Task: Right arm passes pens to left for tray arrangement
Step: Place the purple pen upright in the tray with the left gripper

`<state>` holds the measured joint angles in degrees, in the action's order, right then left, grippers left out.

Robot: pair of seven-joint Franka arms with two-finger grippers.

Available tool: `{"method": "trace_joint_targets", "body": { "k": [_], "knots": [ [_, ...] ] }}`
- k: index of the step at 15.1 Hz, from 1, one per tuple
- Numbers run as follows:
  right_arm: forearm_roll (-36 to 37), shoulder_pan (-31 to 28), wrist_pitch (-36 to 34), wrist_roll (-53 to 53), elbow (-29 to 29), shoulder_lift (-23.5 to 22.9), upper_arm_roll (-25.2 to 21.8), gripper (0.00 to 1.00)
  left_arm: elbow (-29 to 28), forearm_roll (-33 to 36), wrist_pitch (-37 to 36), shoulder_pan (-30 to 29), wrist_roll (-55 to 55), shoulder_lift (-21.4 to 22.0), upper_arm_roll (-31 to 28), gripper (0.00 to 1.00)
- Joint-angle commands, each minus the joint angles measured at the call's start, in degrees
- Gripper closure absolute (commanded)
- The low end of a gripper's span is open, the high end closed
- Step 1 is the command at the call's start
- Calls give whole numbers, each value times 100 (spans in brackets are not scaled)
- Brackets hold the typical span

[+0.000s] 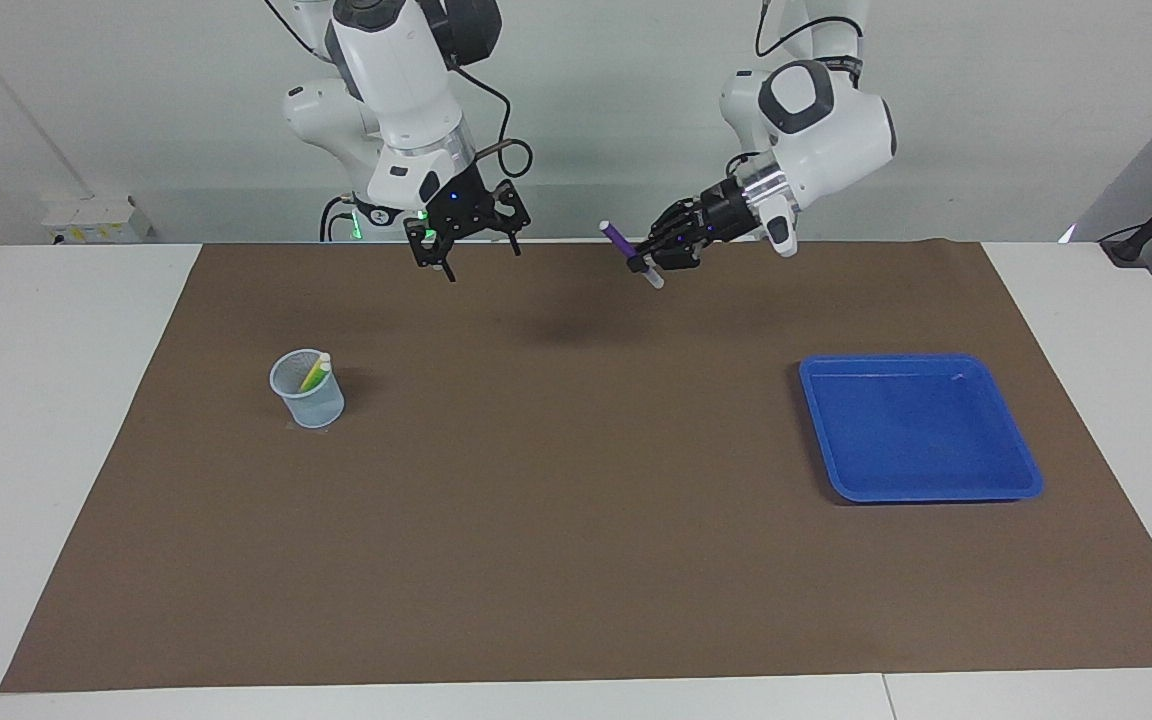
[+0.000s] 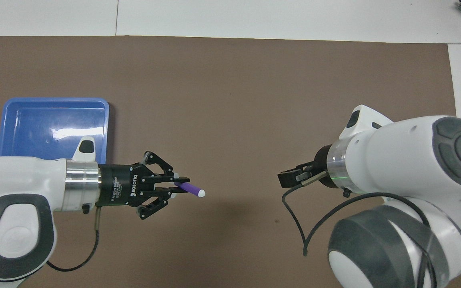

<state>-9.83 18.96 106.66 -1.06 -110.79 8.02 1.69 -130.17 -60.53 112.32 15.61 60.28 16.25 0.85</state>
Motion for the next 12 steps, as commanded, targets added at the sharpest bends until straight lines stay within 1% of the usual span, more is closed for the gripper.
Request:
{"method": "trace_joint_targets", "body": {
  "k": [1,3,4,5,7,10,11,12],
  "knots": [
    [69,-471,91,-989,-583,271,51,0,342,453,-928,-549,-340,-60,20,100],
    [243,-770,258,-1326,-794,253,51,0,614,996,-1429,-795,-673,-95,20,100],
    [480,-823,363,-1327,-917,244,51,0,789,1304,-1745,-866,-971,-191,20,100],
    [726,-885,512,-1327,-1084,244,51,1,965,1629,-2062,-919,-1357,-253,11,100],
    [1052,-1069,575,-1275,-1217,166,60,2,1151,2139,-2546,-1086,-2165,-315,2,100],
    [1238,-1516,689,-1029,-1384,16,60,11,1458,3167,-3136,-1130,-3545,-429,-6,100],
    [1247,-1657,672,-993,-1384,-63,60,12,1546,3475,-3259,-1131,-3863,-464,-15,100],
    [1255,-1833,689,-950,-1393,-133,60,15,1651,3808,-3347,-1131,-4118,-508,-15,100]
  ]
}}
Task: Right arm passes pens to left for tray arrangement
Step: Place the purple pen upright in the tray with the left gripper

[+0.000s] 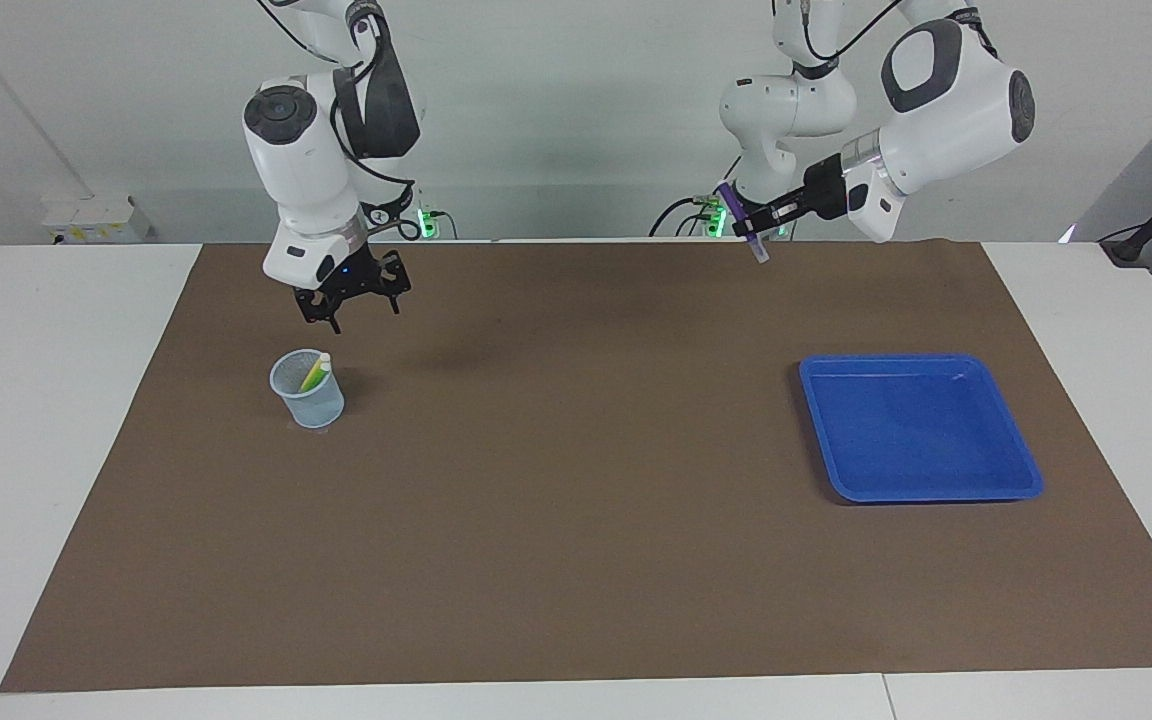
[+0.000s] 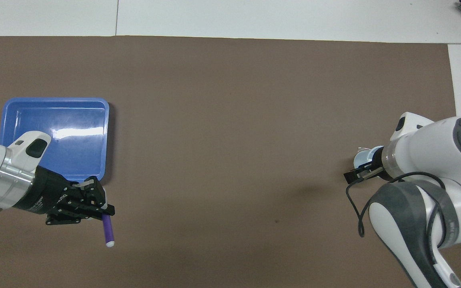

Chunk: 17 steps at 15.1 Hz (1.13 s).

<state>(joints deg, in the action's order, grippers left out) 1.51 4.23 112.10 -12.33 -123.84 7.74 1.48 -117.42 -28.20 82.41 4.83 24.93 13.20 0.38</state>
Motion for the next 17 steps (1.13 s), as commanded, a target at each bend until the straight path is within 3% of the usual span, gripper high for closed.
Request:
{"method": "trace_joint_targets", "body": {
  "k": [1,6,12,17],
  "knots": [
    [156,-431,145,283,-87,-176,81,17,448,866,-401,-52,-820,-238,32,100],
    [236,-467,180,1470,-87,-431,90,23,466,1843,-331,-34,-1788,-248,32,100],
    [280,-485,680,1392,-87,-598,90,27,378,2371,64,-315,-2852,-256,24,100],
    [315,-546,795,1181,-79,-765,90,33,177,2539,617,-412,-2985,-502,24,100]
  ]
}}
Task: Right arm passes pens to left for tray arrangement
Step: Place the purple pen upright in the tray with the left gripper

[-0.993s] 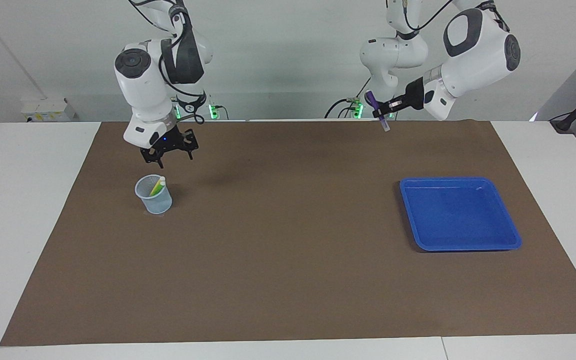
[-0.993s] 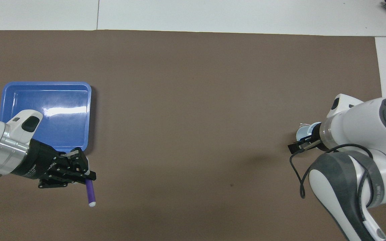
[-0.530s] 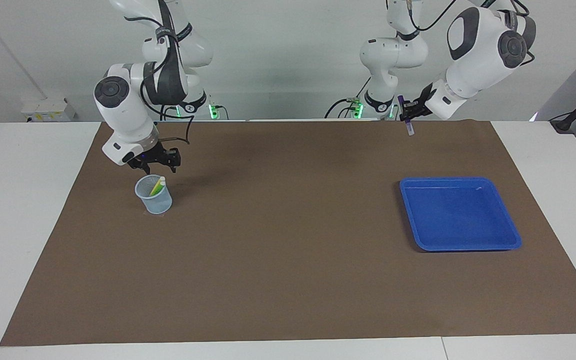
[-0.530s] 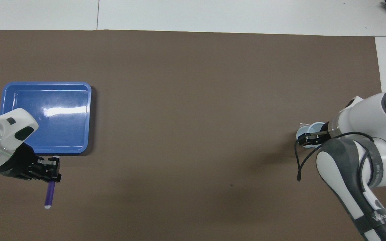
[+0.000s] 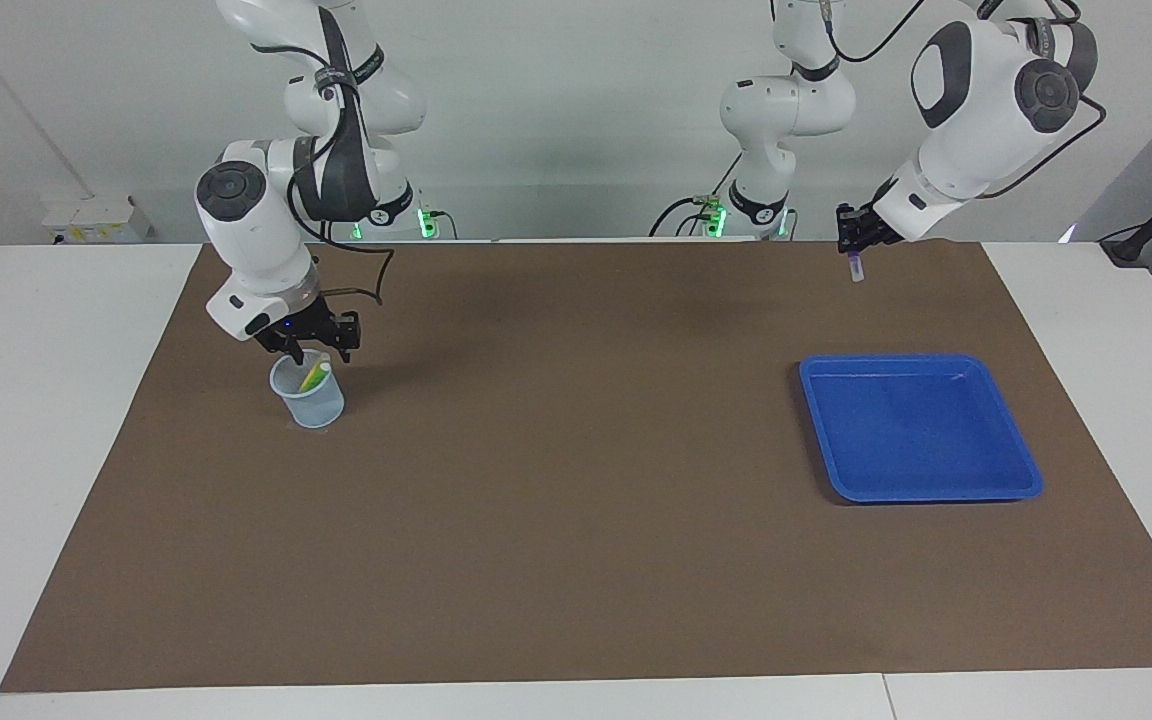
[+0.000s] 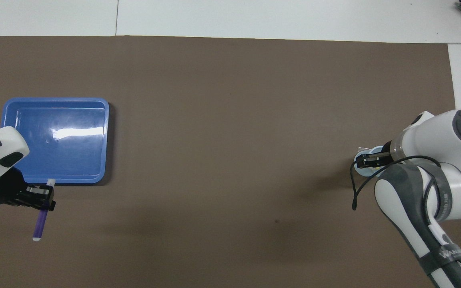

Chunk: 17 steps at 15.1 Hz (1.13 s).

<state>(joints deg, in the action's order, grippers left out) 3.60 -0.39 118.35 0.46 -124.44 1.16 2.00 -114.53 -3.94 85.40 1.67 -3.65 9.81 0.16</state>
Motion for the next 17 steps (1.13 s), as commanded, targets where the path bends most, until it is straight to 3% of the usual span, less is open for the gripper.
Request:
{"method": "trace_joint_targets", "body": {
  "k": [1,4,9,12,15,17],
  "knots": [
    [114,-92,275,-107,-19,-133,38,33,-165,112,511,-158,-154,-198,45,100],
    [132,-92,294,-116,-19,-142,38,34,-166,278,1012,-238,-163,-540,45,100],
    [150,-92,277,-133,-19,-142,38,55,-254,279,2031,-238,-154,-1137,45,100],
    [150,-110,206,-142,-19,-133,38,58,-236,279,2489,-220,-136,-1507,54,100],
    [150,-136,110,-160,-37,-107,38,67,-175,279,2973,-176,-136,-1920,54,100],
    [150,-215,75,-448,-54,-98,38,78,-114,279,3202,-167,-128,-2192,54,100]
  ]
}}
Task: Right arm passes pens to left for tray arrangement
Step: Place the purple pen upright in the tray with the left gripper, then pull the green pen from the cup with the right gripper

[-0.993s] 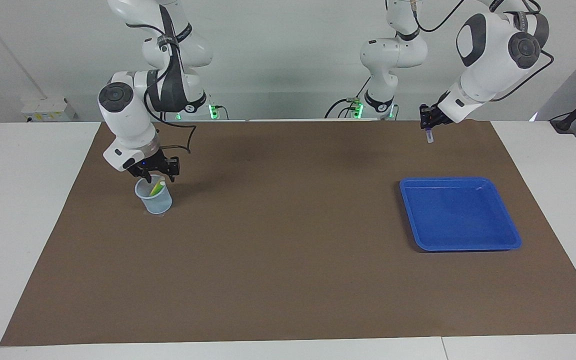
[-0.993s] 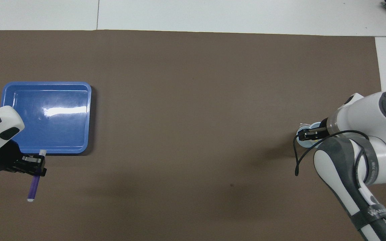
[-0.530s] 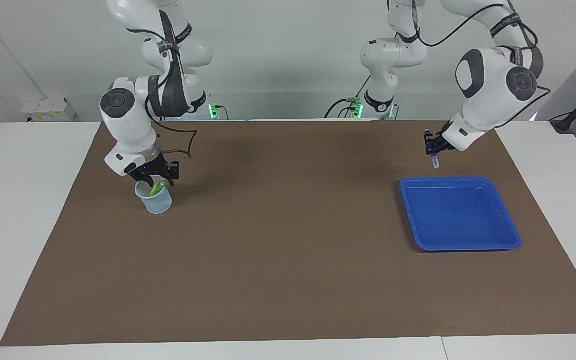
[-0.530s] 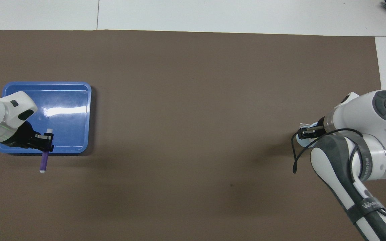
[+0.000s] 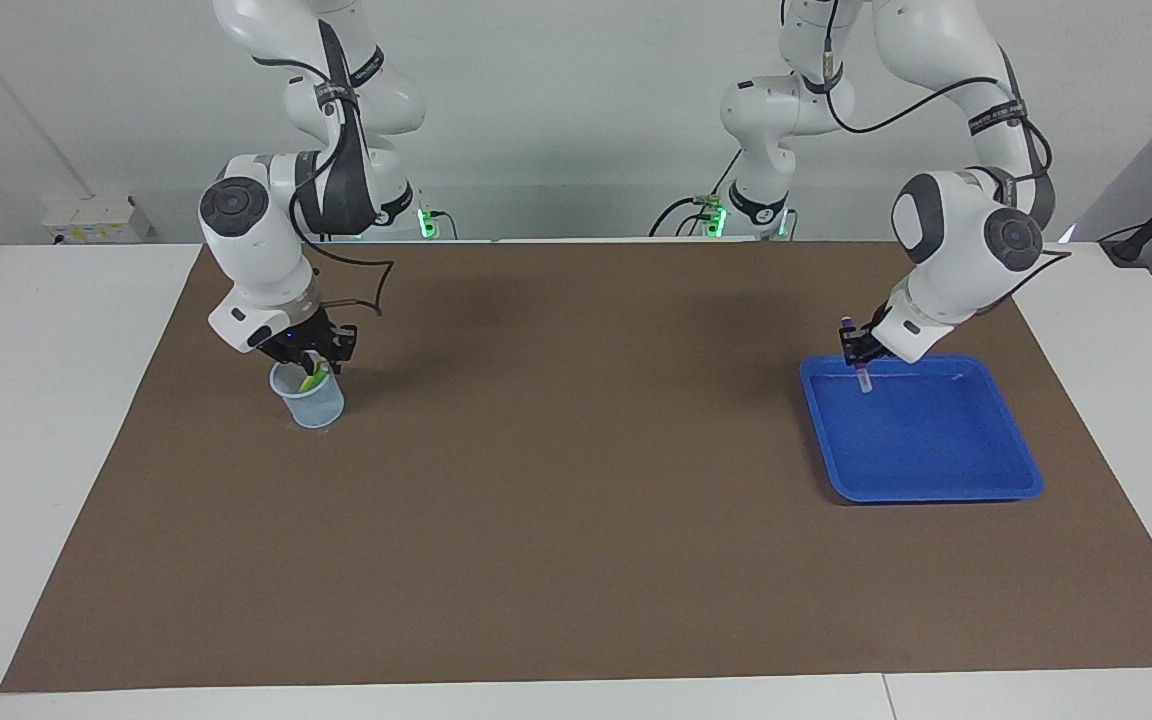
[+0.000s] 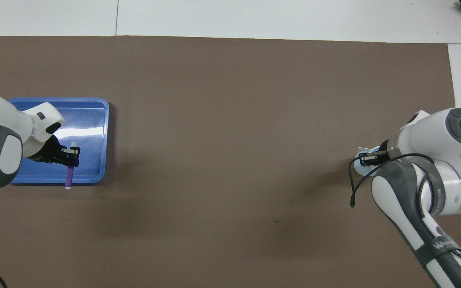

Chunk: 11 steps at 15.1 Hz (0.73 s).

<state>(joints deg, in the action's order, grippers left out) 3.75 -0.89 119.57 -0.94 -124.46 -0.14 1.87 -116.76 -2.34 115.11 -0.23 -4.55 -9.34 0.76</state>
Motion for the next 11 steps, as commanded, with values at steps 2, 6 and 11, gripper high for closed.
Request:
{"method": "trace_joint_targets", "body": {
  "k": [2,6,11],
  "knots": [
    [134,-254,-127,-529,-34,32,50,94,197,119,598,23,-20,-533,-5,100],
    [213,-202,-688,-688,343,67,50,100,180,119,863,23,-20,-700,-5,100],
    [416,-157,-2049,-1530,1492,181,76,100,189,119,1013,32,-28,-709,-5,100]
  ]
}}
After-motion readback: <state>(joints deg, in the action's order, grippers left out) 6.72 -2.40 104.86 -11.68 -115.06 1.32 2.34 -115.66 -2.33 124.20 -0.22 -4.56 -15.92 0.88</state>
